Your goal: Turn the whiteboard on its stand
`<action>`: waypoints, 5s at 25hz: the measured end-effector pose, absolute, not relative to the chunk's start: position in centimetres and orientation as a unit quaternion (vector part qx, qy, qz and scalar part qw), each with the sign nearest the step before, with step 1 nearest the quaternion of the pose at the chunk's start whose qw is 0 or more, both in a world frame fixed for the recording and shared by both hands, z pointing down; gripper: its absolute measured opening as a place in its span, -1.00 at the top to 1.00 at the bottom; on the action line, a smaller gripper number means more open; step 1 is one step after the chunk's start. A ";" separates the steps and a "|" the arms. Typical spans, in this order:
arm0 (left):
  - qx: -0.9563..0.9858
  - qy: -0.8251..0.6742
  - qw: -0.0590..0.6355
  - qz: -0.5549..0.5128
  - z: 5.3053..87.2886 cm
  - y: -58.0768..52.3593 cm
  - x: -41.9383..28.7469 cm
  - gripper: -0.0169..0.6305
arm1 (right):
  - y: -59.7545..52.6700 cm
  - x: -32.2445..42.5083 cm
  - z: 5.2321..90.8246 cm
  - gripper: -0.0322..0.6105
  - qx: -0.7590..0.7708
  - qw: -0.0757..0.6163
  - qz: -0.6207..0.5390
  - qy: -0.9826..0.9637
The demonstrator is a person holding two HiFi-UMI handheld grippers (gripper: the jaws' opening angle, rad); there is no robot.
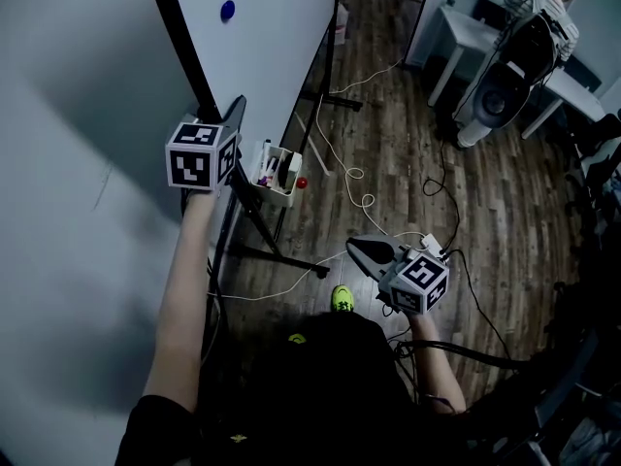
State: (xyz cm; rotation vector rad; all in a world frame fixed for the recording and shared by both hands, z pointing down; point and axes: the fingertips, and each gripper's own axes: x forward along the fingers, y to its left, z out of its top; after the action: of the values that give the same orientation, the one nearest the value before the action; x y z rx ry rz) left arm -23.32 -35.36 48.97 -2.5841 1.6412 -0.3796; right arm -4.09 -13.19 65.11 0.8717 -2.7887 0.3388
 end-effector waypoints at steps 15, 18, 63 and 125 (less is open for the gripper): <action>-0.858 0.507 0.025 -0.077 51.5 -37.0 -23.4 0.58 | -11.4 -3.2 69.8 0.90 0.291 0.112 0.131 -0.941; -0.860 0.508 0.035 -0.043 51.2 -36.9 -23.6 0.54 | -11.4 -3.0 70.2 0.90 0.290 0.116 0.134 -0.941; -0.827 0.553 0.035 -0.098 41.4 -29.2 -23.7 0.70 | -10.3 0.0 61.7 0.90 0.294 0.111 0.156 -0.936; -0.818 0.548 0.051 -0.169 34.8 -27.7 -21.6 0.67 | -11.5 -0.6 57.3 0.90 0.282 0.114 0.194 -0.932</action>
State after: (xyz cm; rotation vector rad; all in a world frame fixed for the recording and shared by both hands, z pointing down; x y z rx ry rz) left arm -21.63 -27.71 34.84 -2.4892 1.6688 -0.5132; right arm -0.60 -11.45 57.27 0.8278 -2.7336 0.5685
